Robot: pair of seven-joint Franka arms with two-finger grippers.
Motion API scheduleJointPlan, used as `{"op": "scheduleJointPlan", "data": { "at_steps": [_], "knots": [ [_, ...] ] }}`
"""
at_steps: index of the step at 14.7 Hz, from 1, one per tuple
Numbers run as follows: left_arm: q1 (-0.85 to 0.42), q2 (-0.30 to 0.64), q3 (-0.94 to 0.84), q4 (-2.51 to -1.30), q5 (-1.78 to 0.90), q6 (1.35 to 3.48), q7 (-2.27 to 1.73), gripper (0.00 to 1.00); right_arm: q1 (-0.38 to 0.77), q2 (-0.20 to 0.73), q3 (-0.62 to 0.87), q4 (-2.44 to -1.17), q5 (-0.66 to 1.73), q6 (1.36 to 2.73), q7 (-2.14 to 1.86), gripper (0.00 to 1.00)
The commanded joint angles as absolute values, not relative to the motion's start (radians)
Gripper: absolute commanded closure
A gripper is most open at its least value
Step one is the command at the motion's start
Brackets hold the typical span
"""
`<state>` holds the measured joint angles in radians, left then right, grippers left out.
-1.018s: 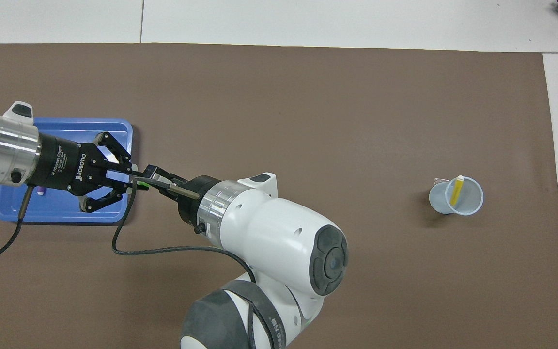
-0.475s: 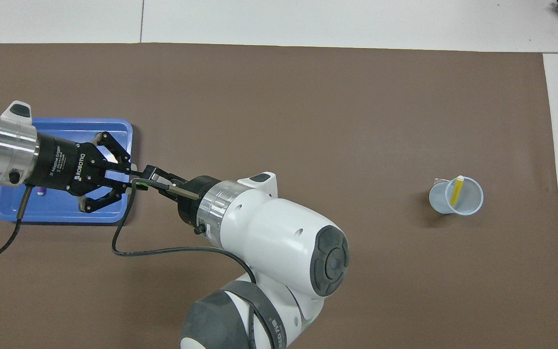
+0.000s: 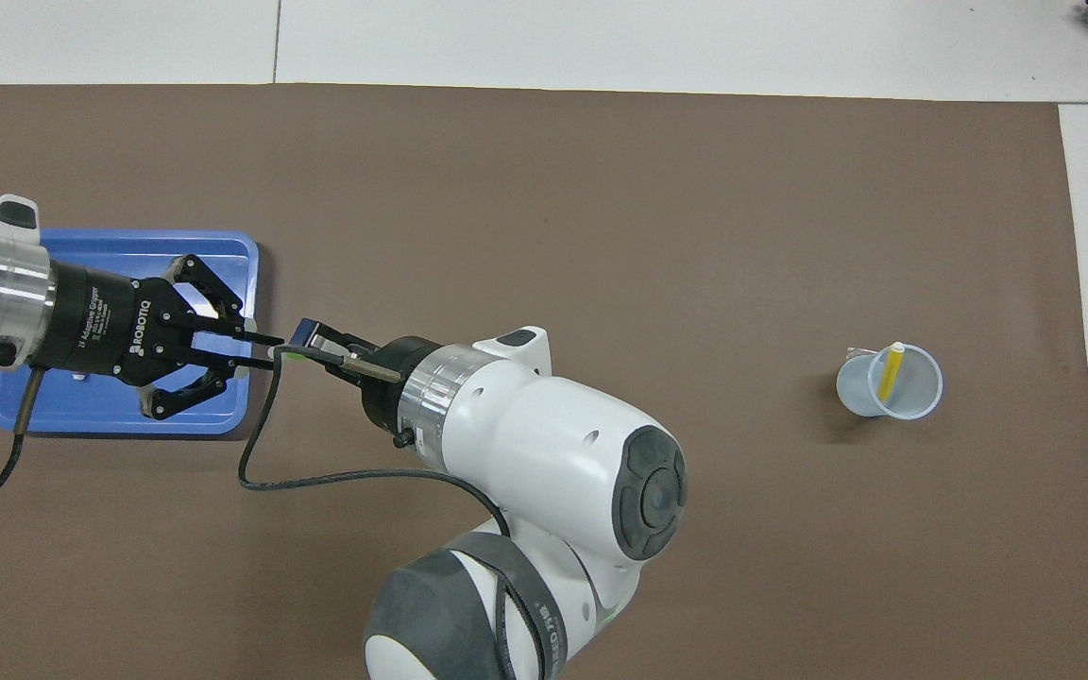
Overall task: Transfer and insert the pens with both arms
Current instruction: 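Grasp the green pen with the right gripper from the left gripper, then carry the green pen toward the cup while the left gripper reaches purple pen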
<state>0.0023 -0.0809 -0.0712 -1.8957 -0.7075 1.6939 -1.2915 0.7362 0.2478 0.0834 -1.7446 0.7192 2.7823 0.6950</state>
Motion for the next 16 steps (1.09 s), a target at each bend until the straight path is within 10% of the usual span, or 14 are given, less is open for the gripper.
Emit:
{"op": "scheduleJointPlan", "data": {
  "at_steps": [1,16],
  "knots": [
    [-0.002,-0.107,-0.066,-1.919,-0.713,1.69,-1.296,0.76,0.715,0.238,0.087,-1.753,0.706,2.732,0.641,1.0],
    [0.112,-0.115,-0.057,-1.921,-0.364,1.654,-0.322,0.72,0.338,0.126,0.083,-1.737,0.304,2.048,-0.008,1.0]
  ]
}}
